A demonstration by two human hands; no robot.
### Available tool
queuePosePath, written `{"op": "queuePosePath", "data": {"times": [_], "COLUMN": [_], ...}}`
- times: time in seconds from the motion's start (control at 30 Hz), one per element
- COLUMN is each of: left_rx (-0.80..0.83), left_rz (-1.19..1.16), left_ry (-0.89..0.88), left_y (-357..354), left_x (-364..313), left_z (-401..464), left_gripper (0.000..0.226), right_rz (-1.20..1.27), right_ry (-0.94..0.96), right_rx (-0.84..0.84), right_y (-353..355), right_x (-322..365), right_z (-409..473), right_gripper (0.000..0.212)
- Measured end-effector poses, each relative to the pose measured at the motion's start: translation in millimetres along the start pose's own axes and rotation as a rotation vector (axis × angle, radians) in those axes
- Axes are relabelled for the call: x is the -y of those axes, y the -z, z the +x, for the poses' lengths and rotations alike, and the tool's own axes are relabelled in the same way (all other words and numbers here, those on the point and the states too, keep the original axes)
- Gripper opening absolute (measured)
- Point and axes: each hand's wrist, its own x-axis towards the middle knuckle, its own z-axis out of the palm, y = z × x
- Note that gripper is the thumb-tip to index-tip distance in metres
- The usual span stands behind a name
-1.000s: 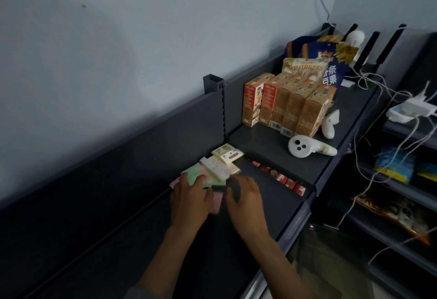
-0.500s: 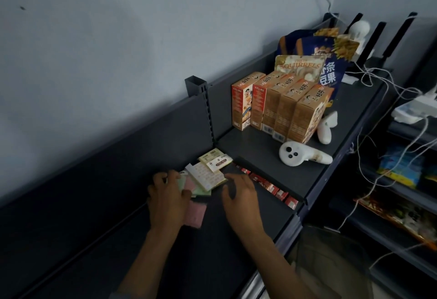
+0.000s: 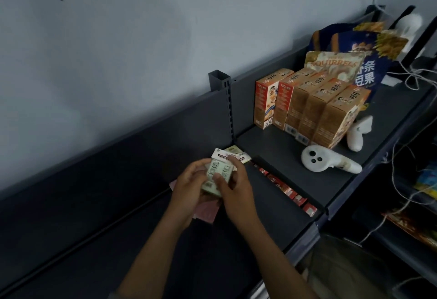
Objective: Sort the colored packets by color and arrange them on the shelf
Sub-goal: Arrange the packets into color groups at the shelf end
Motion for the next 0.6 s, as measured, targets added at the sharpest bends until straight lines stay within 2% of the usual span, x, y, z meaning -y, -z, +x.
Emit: {"op": "queuePosePath", "data": {"times": [0.17, 0.37, 0.5, 0.6], "left_rx": [-0.103, -0.237, -0.359, -0.305], "left_rz": [0.205, 0.297, 0.49, 0.451], "left_ry": [-0.151, -0.221, -0.333, -0.318], "left_y": [2, 11, 16, 16], "left_x": [0, 2, 5, 7], "left_z": [-4, -8, -18, -24], "left_gripper": [0.025, 0.025, 0.025, 0.02], "right_rz": [-0.034, -0.051, -0.028, -0.033], "right_ry": [0.038, 0.051, 0.063, 0.117], "right_rx": [0.055, 0.156, 0.157, 0.189], "right_y": [-3, -15, -18, -15], "right_x": [0, 3, 4, 10], "right_z": [1, 6, 4, -2], "right_gripper": [0.05, 0.048, 0.062, 0.073]}}
